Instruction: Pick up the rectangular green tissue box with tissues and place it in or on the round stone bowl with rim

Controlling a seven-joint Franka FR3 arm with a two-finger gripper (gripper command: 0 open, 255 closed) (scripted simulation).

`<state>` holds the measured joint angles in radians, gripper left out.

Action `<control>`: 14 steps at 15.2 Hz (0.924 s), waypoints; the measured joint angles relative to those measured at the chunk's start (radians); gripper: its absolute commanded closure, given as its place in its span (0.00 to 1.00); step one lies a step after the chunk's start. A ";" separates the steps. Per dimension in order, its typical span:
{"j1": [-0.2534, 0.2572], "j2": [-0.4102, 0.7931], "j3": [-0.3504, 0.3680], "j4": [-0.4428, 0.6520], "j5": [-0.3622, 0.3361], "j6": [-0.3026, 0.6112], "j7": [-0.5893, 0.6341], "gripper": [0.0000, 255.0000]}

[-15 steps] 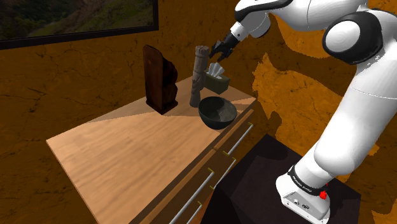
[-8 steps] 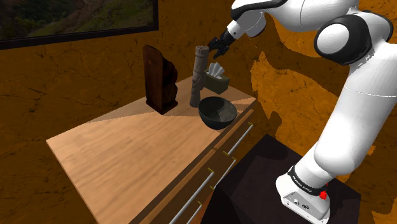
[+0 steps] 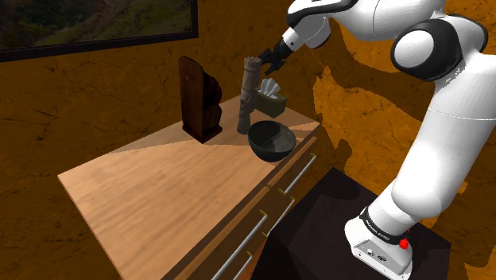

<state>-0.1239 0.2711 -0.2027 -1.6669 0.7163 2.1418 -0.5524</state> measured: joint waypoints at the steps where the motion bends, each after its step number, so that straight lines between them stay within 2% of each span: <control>1: 0.000 0.011 0.003 0.011 0.006 0.022 0.003 1.00; 2: -0.005 0.024 0.005 0.039 0.005 -0.018 0.016 1.00; 4: 0.001 0.046 0.002 0.062 -0.002 0.000 0.030 1.00; 10: 0.003 0.077 0.001 0.110 -0.006 -0.023 0.039 1.00; 11: 0.003 0.077 0.002 0.109 -0.006 -0.023 0.039 0.00; 14: -0.001 0.056 0.003 0.082 -0.011 -0.052 0.032 0.00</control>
<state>-0.1252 0.3273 -0.2000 -1.5846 0.7055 2.0899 -0.5207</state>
